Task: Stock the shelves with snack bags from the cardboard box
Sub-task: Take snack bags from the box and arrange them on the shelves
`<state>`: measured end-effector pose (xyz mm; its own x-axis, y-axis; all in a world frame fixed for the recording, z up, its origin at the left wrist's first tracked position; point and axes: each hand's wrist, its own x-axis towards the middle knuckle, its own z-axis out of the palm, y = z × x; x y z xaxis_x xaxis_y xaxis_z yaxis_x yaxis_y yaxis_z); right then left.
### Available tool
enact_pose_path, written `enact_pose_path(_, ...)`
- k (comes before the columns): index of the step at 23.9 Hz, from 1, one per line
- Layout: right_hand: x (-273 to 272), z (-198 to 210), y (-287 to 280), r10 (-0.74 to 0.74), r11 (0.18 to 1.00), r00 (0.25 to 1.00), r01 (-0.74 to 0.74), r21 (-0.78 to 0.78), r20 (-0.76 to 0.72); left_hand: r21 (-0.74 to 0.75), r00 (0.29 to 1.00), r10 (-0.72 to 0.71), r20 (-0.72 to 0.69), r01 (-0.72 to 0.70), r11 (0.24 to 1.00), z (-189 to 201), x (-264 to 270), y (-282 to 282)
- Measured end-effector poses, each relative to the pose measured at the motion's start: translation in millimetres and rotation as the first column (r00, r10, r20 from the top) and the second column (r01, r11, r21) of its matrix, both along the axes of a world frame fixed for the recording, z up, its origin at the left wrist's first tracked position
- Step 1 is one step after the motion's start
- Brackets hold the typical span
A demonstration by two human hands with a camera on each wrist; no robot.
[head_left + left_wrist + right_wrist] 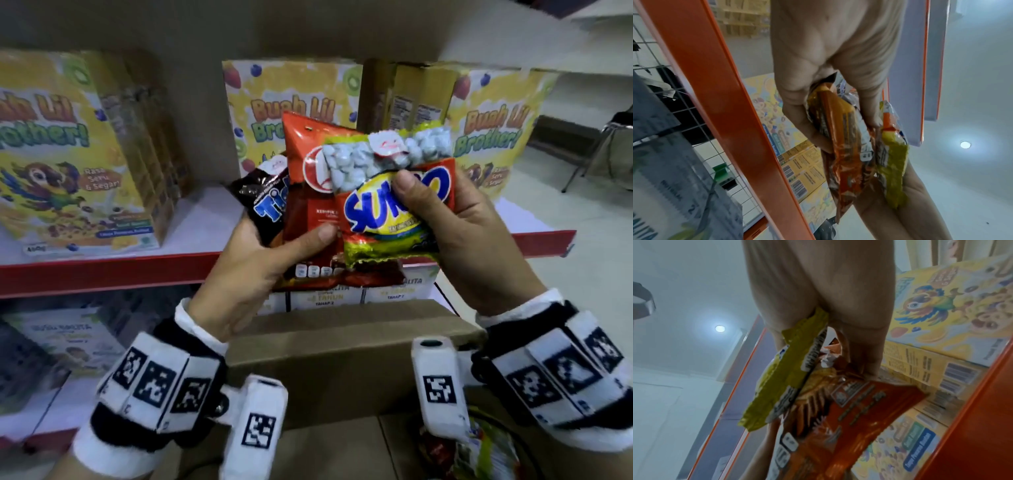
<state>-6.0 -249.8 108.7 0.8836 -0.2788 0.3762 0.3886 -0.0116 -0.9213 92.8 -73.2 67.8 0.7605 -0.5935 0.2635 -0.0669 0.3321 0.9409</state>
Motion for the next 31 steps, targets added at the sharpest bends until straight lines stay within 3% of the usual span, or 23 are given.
enact_pose_path(6,1.4,62.4,-1.5,-0.079,0.987,0.987,0.098,0.131,-0.139,0.058,0.989,0.089,-0.117,-0.083,0.995,55.0,-13.9,-16.0)
enact_pose_path(10,-22.1,122.4,-0.7,-0.128,0.968,0.963,0.173,0.181,-0.238,0.099,0.982,0.087,-0.165,-0.071,0.993,114.7,-37.4,-22.2)
enact_pose_path(18,-82.1,315.4,-2.3,-0.112,0.976,0.945,0.162,0.145,-0.307,0.130,0.976,0.062,-0.208,-0.035,0.991,298.9,-90.7,-10.6)
enact_pose_path(20,-90.8,387.1,-10.7,-0.116,0.981,0.951,0.156,0.118,-0.288,0.109,0.980,0.029,-0.199,-0.007,0.994,365.1,-95.3,-15.7)
enact_pose_path(22,-91.8,406.8,-10.3,-0.126,0.982,0.956,0.157,0.101,-0.265,0.076,0.980,0.035,-0.194,-0.020,0.997,384.2,-99.7,-18.2)
enact_pose_path(25,-94.1,490.6,-12.7,-0.145,0.982,0.961,0.168,0.085,-0.234,0.061,0.988,0.008,-0.154,0.002,0.998,470.8,-94.2,-22.1)
enact_pose_path(27,-93.6,527.4,-11.7,-0.153,0.984,0.968,0.167,0.060,-0.200,0.027,0.990,-0.019,-0.138,0.023,0.999,507.8,-90.7,-22.2)
enact_pose_path(31,-94.7,579.9,0.2,-0.178,0.983,0.973,0.183,0.018,-0.145,-0.018,0.999,-0.008,-0.051,0.007,1.000,561.8,-82.3,-12.8)
